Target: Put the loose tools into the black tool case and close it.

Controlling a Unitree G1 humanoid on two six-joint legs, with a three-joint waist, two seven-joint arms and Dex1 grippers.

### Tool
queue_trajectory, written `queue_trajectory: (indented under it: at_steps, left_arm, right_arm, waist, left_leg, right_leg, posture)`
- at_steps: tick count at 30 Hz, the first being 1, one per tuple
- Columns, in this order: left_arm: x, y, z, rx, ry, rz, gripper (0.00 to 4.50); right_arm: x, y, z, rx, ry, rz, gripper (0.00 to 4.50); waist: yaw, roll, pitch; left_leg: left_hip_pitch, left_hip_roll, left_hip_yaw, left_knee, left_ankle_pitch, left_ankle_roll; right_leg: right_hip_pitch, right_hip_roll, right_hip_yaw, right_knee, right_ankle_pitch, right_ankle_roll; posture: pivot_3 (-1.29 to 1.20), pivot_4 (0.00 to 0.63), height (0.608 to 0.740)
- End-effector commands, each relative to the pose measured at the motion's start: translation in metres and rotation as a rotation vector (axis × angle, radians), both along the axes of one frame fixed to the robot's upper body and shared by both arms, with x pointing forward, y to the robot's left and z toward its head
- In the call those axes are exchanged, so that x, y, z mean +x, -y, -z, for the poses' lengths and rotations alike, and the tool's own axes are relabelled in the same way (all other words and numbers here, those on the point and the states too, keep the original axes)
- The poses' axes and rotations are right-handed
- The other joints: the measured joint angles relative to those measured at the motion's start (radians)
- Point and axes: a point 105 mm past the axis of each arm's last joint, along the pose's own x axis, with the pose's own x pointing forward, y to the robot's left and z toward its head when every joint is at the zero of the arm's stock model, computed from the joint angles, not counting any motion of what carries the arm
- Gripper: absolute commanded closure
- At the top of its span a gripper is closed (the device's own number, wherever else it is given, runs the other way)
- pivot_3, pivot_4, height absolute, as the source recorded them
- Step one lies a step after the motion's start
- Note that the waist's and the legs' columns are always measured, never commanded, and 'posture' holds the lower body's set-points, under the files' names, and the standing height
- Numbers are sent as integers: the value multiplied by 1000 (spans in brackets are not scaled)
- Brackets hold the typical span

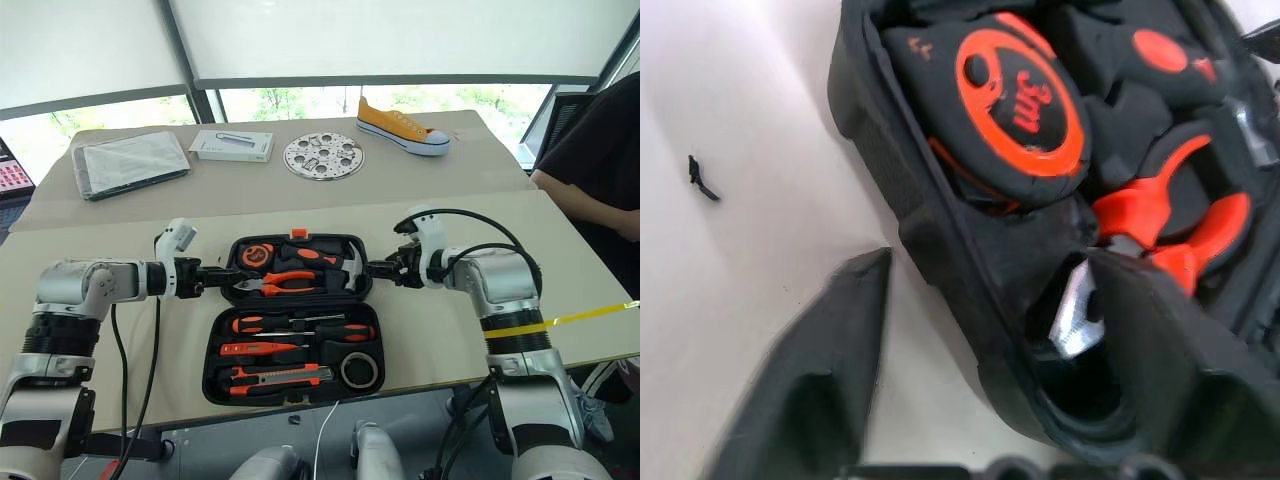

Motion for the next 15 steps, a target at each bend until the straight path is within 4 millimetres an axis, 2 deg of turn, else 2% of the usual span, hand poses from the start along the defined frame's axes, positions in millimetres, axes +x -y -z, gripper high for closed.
queue_trajectory:
  at_steps: [1, 2, 3, 4, 7, 8, 12, 14, 15]
  left_arm:
    - [3, -3, -4, 18, 30, -4, 2895]
    - [2, -4, -3, 20, 29, -6, 3284]
    - [2, -4, -2, 20, 28, -8, 3442]
    - [2, -4, -2, 17, 27, -10, 3853]
    - [2, -3, -2, 3, 29, -14, 4500]
    - [1, -3, -2, 1, 30, -14, 4500]
    - [-1, 3, -2, -15, 45, 1, 4500]
    - [2, 6, -10, -15, 110, 10, 4500]
    - [6, 8, -21, -15, 196, 7, 4500]
  right_arm:
    - [7, 0, -5, -22, 36, 22, 2415]
    - [7, -2, -4, -26, 35, 12, 2784]
    - [6, -4, -3, -26, 31, 5, 2943]
    - [5, -6, -3, -25, 32, -1, 3385]
    - [4, -8, -3, -28, 35, -8, 4310]
    - [4, -8, -4, -29, 36, -8, 4449]
    - [6, -8, -12, -44, 77, -4, 4449]
    - [10, -10, -27, -42, 148, -14, 4449]
    - [15, -12, -43, -46, 239, -13, 4449]
  waist:
    - [3, 1, -1]
    - [4, 1, -1]
    - [6, 1, -1]
    - [7, 1, -1]
    - [9, 1, -3]
    - [9, 2, -3]
    - [9, 2, -3]
    - [9, 2, -3]
    - [9, 2, -3]
  left_leg:
    - [0, 0, 0, 0, 0, 0]
    - [1, 0, 0, 0, 0, 0]
    - [2, 0, 0, 1, 0, 0]
    - [2, 0, -1, 1, 0, 0]
    - [5, 0, -1, 1, 0, 0]
    - [6, 0, -1, 1, 0, 0]
    - [8, 0, -1, 1, 0, 0]
    - [8, 0, -1, 1, 0, 0]
    - [8, 0, -1, 1, 0, 0]
  right_leg:
    - [1, 0, 0, 0, 0, 0]
    - [2, 0, 0, 0, 0, 0]
    - [2, 0, 0, 0, 0, 0]
    - [4, 0, 0, 0, 0, 0]
    - [7, 0, 0, 0, 0, 0]
    - [8, 0, 0, 0, 0, 0]
    - [9, 0, 0, 0, 0, 0]
    - [10, 0, 1, 0, 0, 0]
    - [10, 0, 1, 0, 0, 0]
  posture:
    - [0, 150, 737]
    - [0, 150, 737]
    - [0, 150, 737]
    - [0, 150, 737]
    - [0, 150, 737]
    - [0, 150, 737]
    - [0, 150, 737]
    - [0, 150, 737]
    - [0, 150, 737]
